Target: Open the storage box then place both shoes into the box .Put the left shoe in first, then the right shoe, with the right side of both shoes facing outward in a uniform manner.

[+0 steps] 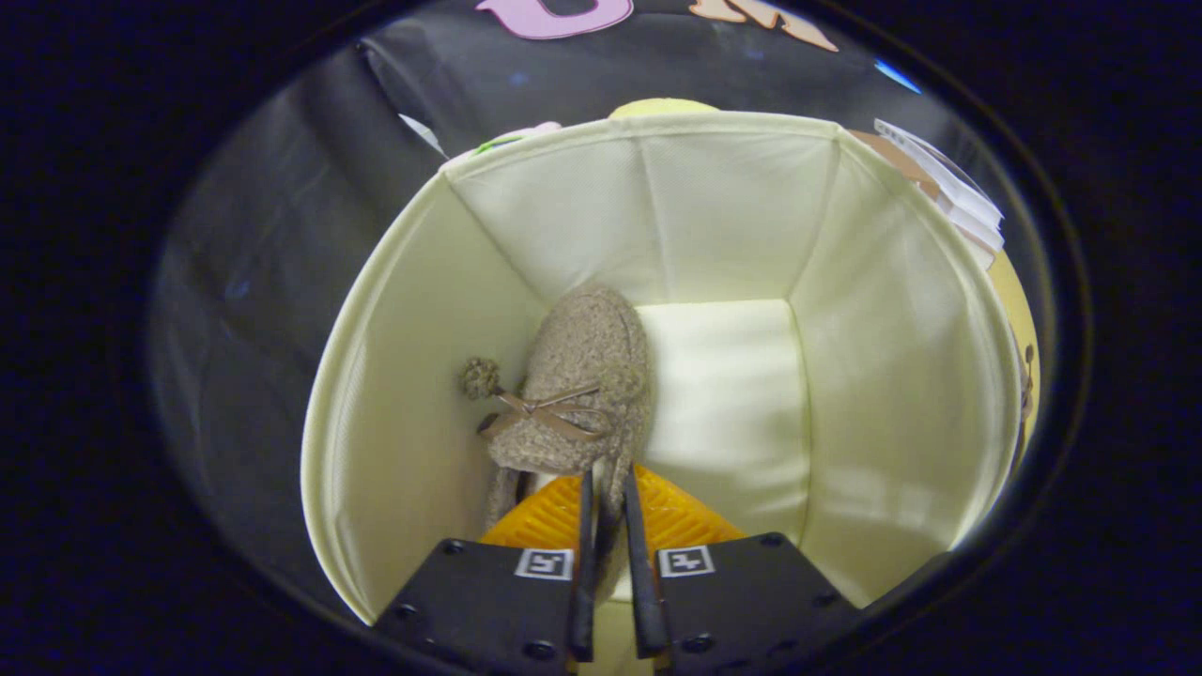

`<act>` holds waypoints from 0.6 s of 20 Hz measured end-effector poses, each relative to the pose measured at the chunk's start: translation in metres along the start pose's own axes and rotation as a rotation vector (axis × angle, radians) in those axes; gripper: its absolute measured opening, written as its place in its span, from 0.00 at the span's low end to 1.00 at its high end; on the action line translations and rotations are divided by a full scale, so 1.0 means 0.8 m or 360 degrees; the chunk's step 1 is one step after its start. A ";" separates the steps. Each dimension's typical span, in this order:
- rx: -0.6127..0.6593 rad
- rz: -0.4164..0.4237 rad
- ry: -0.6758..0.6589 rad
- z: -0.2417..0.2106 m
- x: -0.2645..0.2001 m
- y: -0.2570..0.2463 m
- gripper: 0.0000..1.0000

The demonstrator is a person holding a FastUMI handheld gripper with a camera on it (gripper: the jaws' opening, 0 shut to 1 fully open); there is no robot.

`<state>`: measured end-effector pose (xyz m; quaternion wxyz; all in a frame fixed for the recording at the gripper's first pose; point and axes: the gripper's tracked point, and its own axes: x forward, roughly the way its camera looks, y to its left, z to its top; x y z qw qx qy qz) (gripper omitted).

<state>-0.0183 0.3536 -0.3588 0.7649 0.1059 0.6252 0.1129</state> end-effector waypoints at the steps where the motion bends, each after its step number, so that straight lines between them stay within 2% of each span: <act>1: 0.0006 0.0025 -0.0021 0.006 -0.006 0.002 0.32; 4: -0.0055 0.0071 -0.0061 0.012 -0.020 0.005 0.61; 6: -0.0124 0.0132 -0.0144 0.020 -0.039 0.014 0.69; 12: -0.0369 0.0189 -0.0424 0.058 -0.110 0.008 0.96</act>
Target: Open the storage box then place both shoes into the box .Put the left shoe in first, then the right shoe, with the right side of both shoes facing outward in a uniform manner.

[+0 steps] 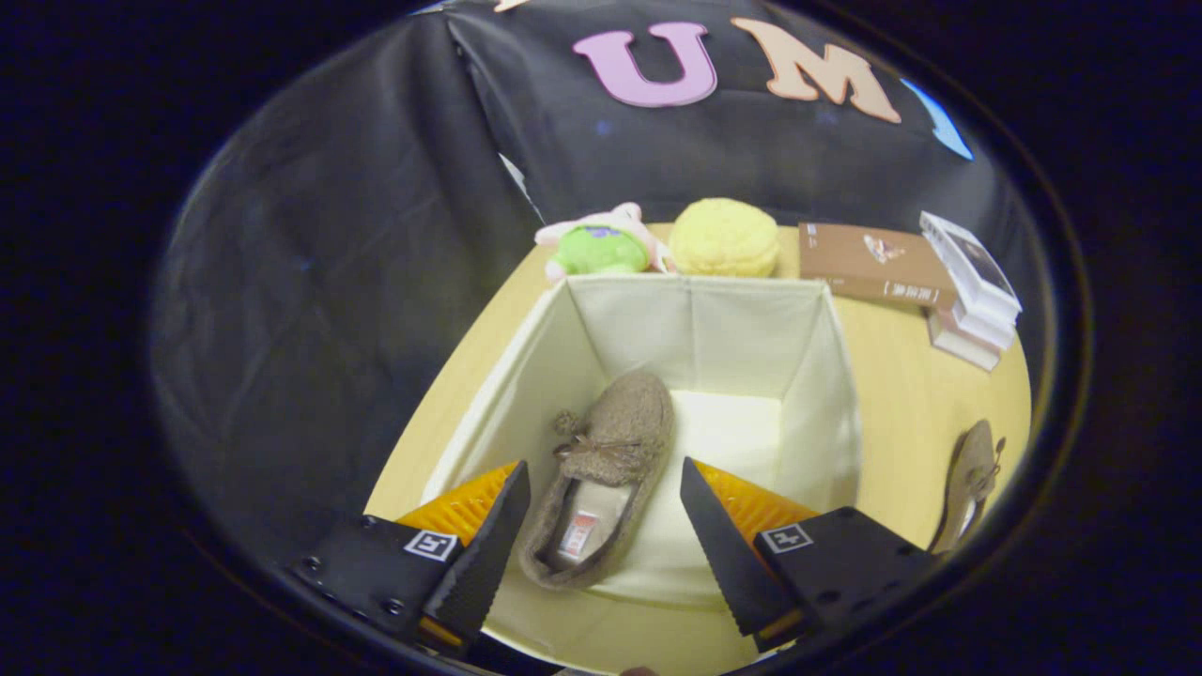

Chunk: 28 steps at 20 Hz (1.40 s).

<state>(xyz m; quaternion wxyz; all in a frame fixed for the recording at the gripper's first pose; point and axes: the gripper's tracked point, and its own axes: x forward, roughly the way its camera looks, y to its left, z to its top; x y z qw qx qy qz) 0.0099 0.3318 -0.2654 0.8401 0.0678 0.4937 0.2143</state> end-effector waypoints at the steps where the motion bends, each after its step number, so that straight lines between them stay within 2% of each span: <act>1: -0.0027 0.0012 -0.0041 0.009 -0.011 -0.003 1.00; 6: -0.0186 -0.0032 -0.0220 0.040 -0.064 -0.055 1.00; 12: -0.0218 -0.0229 -0.0258 0.038 -0.115 -0.169 1.00; 20: -0.0126 -0.0427 -0.0267 0.017 -0.172 -0.316 1.00; 28: -0.0030 -0.0580 -0.0120 -0.039 -0.193 -0.437 1.00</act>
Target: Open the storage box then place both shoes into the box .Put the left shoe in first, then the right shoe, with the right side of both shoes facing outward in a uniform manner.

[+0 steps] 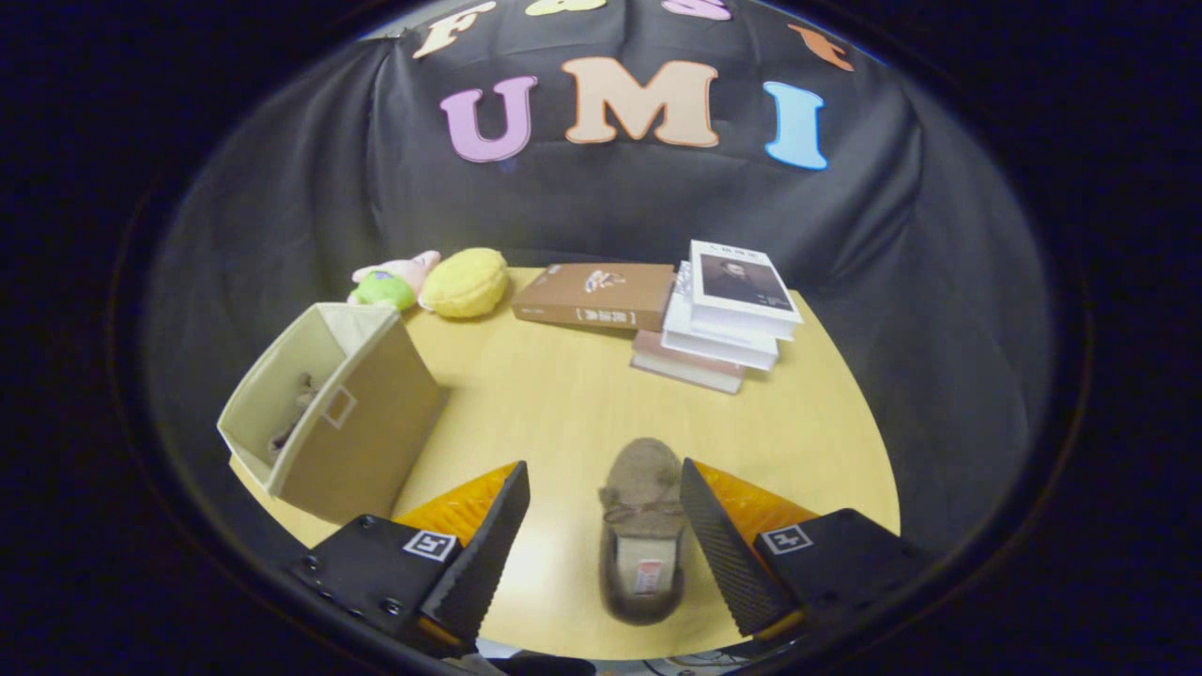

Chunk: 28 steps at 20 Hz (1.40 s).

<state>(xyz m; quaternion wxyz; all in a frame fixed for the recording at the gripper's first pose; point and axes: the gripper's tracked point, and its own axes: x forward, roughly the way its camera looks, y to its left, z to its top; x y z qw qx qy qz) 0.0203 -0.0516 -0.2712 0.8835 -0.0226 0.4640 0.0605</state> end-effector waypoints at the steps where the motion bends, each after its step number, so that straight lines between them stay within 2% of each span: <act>1: -0.0006 -0.0005 0.0026 -0.010 0.004 -0.009 1.00; 10: -0.0092 -0.0027 0.0269 -0.091 0.048 -0.062 1.00; 13: -0.0079 0.0033 0.0355 -0.115 0.064 -0.056 0.93; 16: -0.0105 0.0034 0.0413 -0.129 0.085 -0.061 0.85; 19: -0.0180 0.0042 0.0463 -0.146 0.072 -0.064 0.82; 24: -0.0094 0.0078 0.0503 -0.151 0.077 -0.066 0.77; 28: -0.0015 0.0091 0.0524 -0.153 0.075 -0.065 0.52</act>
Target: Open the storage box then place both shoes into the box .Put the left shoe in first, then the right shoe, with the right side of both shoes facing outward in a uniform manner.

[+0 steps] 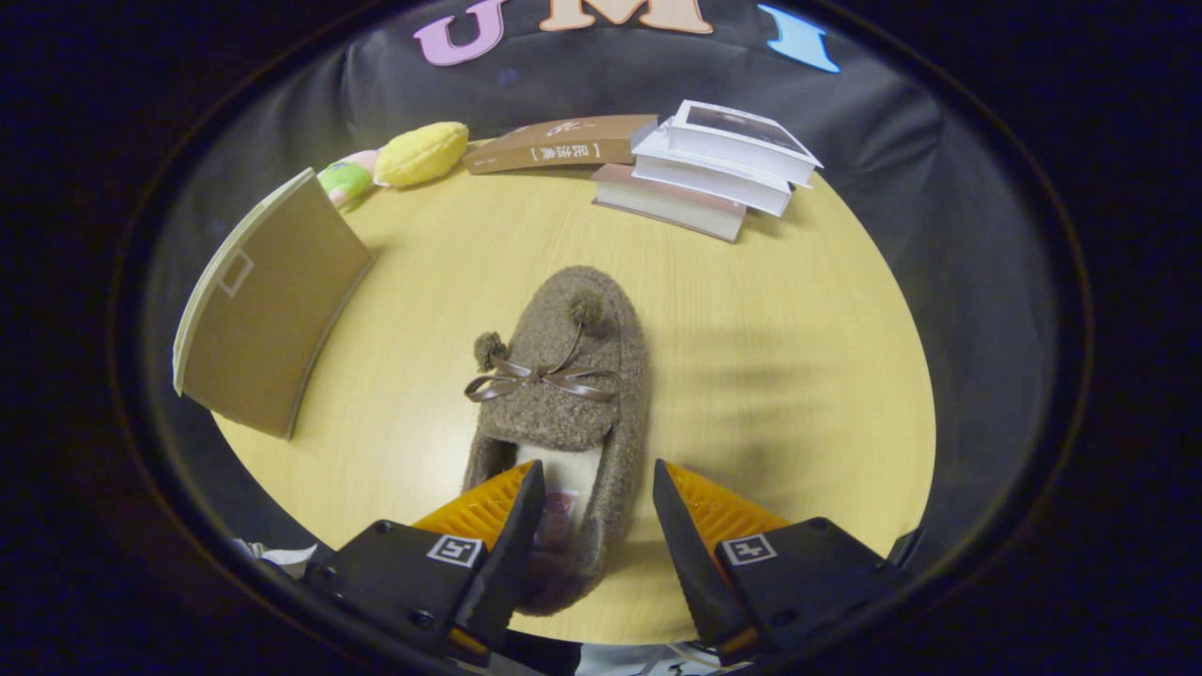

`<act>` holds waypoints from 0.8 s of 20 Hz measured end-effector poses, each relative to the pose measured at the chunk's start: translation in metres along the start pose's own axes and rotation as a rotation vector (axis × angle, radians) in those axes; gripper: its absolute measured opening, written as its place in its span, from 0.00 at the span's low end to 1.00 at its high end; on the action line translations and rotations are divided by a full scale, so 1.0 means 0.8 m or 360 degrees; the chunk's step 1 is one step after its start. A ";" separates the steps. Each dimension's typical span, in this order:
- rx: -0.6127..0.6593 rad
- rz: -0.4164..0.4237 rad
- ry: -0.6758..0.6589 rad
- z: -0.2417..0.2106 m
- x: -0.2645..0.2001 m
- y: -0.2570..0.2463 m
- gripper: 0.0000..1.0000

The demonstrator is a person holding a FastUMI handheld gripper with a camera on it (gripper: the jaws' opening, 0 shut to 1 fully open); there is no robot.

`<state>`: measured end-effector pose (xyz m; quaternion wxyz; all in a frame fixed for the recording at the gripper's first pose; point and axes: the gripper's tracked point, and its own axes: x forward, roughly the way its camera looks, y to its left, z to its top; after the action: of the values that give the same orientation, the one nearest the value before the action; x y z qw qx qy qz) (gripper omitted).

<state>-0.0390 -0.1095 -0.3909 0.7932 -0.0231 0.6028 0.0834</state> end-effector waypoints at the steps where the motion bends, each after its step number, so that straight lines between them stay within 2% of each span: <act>1: 0.0016 -0.0025 0.0002 0.000 -0.001 -0.007 0.45; 4: 0.0071 0.0000 0.0049 -0.003 0.004 -0.008 0.26; 6: 0.0079 -0.0009 0.0058 -0.003 0.005 -0.012 0.26; 7: 0.0123 -0.0049 0.0039 -0.002 -0.001 -0.016 0.22; 11: 0.0224 -0.0014 0.0053 0.000 0.002 -0.013 0.04; 16: 0.0377 0.0063 0.0033 0.009 -0.016 0.002 0.04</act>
<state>-0.0355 -0.1080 -0.3768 0.7823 0.0819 0.6169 0.0269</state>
